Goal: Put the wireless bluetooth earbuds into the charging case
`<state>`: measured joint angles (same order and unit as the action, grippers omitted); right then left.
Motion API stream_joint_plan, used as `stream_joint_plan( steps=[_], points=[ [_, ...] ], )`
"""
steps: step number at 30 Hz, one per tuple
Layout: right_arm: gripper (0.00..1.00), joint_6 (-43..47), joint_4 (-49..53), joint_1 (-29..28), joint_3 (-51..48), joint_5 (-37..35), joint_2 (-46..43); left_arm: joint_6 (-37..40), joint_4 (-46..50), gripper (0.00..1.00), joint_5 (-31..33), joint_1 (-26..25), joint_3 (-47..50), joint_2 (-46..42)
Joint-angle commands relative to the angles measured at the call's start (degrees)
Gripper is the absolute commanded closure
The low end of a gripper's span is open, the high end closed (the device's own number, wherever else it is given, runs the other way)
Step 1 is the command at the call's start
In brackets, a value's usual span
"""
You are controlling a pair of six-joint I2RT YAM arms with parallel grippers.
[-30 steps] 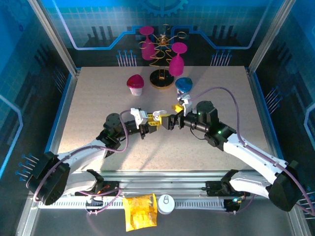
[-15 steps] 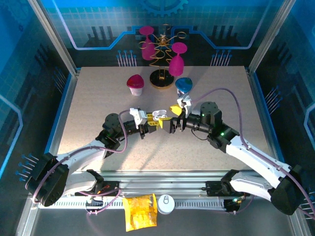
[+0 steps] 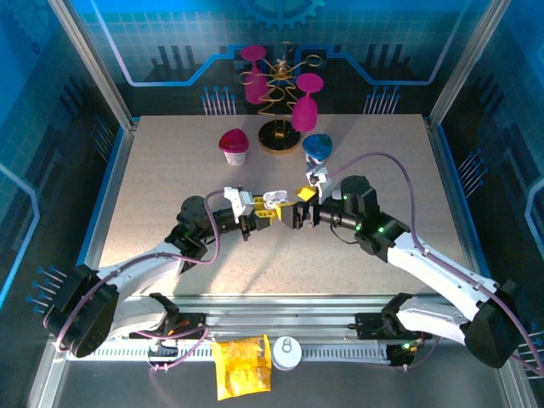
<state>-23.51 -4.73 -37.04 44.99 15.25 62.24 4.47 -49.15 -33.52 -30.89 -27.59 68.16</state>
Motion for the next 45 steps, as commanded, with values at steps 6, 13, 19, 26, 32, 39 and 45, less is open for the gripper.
stream_joint_plan(
  steps=[6, 13, 19, 26, 32, 39, 45],
  points=[
    [0.07, 1.4, -1.7, -0.2, 2.3, 4.6, -0.7, -0.9, -3.1, 0.79, -2.2, 0.2, -0.4, 1.0],
    [0.07, -0.3, -0.8, -0.1, 3.0, 0.2, 1.1, -1.3, -3.7, 0.79, -2.5, 0.1, -0.5, 1.1],
    [0.08, 0.7, 5.2, 0.0, 5.0, -3.7, 1.6, -1.5, -3.8, 0.79, -2.9, 0.1, -0.4, 0.8],
    [0.08, 0.4, 2.4, 0.0, 4.6, -0.5, -1.2, -1.2, -4.1, 0.79, -2.7, 0.1, 0.1, 1.1],
    [0.08, -1.8, 0.1, 0.0, 5.1, 1.4, 1.0, -1.5, -5.1, 0.79, -2.9, 0.1, 0.3, 1.8],
    [0.07, -0.3, 3.4, -0.4, 7.1, 2.2, 4.6, -1.7, -5.3, 0.79, -2.9, 0.1, 0.5, 1.4],
    [0.07, 1.8, 5.8, -0.4, 6.4, 0.4, 1.5, -1.1, -4.7, 0.79, -2.7, 0.2, 0.5, 1.1]
  ],
)
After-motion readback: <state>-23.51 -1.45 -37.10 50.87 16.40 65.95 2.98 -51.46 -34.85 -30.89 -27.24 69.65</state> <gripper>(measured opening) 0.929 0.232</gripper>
